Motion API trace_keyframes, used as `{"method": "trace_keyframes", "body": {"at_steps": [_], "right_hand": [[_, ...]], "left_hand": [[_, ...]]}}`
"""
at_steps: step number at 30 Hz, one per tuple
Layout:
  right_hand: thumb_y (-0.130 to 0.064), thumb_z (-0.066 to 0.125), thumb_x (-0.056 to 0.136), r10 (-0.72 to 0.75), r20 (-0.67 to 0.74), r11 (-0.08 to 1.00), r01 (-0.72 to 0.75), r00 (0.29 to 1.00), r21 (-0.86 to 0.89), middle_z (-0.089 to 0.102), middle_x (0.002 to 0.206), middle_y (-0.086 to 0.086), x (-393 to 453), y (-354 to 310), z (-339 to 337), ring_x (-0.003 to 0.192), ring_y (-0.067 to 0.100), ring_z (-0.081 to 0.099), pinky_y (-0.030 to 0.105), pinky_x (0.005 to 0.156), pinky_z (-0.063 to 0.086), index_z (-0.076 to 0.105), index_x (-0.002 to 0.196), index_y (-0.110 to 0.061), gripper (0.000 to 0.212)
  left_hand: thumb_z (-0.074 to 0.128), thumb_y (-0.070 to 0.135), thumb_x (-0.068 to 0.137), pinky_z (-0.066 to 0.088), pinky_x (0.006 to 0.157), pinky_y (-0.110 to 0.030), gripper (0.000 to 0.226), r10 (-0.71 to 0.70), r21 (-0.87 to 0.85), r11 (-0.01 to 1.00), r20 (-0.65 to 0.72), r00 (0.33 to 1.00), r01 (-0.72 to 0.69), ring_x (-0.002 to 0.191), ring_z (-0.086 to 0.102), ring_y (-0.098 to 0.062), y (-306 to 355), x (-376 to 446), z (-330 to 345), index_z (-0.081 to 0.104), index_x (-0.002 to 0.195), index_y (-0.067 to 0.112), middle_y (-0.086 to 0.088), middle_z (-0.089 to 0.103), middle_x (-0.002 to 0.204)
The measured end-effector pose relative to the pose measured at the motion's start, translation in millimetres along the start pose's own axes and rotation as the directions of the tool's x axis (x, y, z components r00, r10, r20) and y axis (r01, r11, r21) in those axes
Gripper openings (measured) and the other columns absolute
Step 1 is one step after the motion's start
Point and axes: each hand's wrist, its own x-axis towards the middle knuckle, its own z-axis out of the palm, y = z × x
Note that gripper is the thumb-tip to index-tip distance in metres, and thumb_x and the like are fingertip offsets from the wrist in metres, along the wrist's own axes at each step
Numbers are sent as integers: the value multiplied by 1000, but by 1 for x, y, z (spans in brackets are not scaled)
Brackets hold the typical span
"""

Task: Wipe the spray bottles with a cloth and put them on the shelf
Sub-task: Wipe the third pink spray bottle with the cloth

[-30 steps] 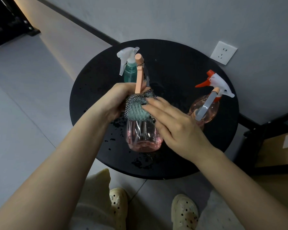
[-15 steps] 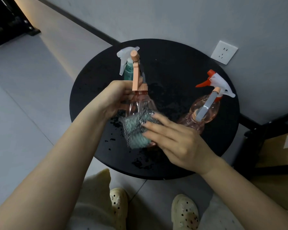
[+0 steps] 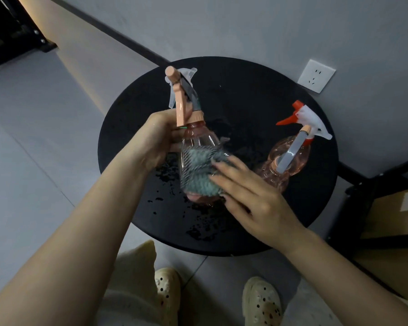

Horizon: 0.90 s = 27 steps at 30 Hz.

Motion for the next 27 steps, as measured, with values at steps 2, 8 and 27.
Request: {"method": "trace_keyframes", "body": {"at_steps": [2,8,27], "right_hand": [[-20,49,93,207,-35,965,-198,978,172,30,148,-13,-1,-2,2,139,10,29,24,112,28,36,140,-19,48],[-49,69,67,574,259,477,-574,777,665,56,126,-22,15,-2,-2,119,-3,50,17,97,43,36,130,-42,72],[-57,78,49,818,-43,534,-730,573,427,45,134,-4,14,-2,20,124,13,46,38,101,44,29,139,-25,107]], "left_hand": [[44,24,94,49,51,-18,43,27,-10,1000,-20,999,-28,53,56,-4,1,0,-1,66,58,21,10,59,57],[44,28,93,56,70,-33,27,49,-105,993,28,998,-46,78,66,-13,0,-3,5,67,87,16,3,70,79],[66,34,83,55,67,-25,24,-19,25,999,-211,977,25,82,68,-16,-21,-18,45,70,100,17,-8,71,100]]}}
